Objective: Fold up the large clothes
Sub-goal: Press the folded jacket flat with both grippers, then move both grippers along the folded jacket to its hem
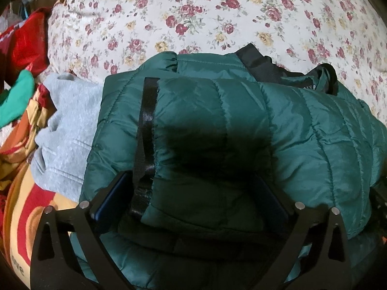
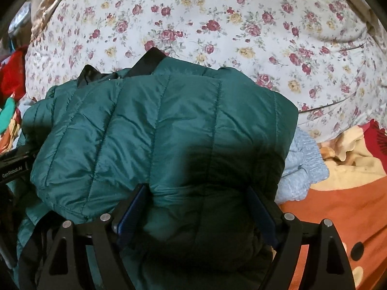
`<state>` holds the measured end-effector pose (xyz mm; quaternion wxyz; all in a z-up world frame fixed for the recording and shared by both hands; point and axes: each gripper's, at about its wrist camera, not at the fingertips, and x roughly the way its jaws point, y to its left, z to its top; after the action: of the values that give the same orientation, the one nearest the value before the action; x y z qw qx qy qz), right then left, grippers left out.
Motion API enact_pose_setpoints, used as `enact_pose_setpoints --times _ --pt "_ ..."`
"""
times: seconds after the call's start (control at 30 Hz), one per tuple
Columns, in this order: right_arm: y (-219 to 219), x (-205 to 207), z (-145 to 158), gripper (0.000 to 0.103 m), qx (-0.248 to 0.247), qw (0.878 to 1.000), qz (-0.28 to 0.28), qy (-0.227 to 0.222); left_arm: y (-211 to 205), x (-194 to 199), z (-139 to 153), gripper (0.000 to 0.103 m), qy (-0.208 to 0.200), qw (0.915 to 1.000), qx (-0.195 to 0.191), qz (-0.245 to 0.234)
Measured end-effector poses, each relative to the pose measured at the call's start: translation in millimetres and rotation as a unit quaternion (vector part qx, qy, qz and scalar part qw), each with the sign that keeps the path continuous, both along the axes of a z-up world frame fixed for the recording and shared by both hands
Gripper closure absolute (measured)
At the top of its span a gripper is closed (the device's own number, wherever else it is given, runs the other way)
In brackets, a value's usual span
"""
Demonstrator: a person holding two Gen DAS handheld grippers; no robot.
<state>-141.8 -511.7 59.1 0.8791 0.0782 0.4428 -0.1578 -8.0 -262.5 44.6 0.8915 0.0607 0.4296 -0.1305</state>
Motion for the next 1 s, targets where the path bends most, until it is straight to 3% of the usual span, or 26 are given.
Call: enact_pose_setpoints --times 0.27,0.63,1.0 --pt "-0.6 -20.5 25.2 0.018 0.029 0.999 -0.025 -0.017 16.6 -17.9 15.1 0.001 0.009 0.9999 0.002 -0.011" --pt "5.5 -58.4 46.8 0.018 0.032 0.999 -0.042 0.001 55.7 -56.9 49.5 0.001 -0.002 0.9995 -0.012 -0.029" --pt "20.3 -91.7 47.5 0.018 0.039 0.998 -0.045 0.012 91.1 -95.5 47.9 0.001 0.014 0.9985 0.006 -0.052"
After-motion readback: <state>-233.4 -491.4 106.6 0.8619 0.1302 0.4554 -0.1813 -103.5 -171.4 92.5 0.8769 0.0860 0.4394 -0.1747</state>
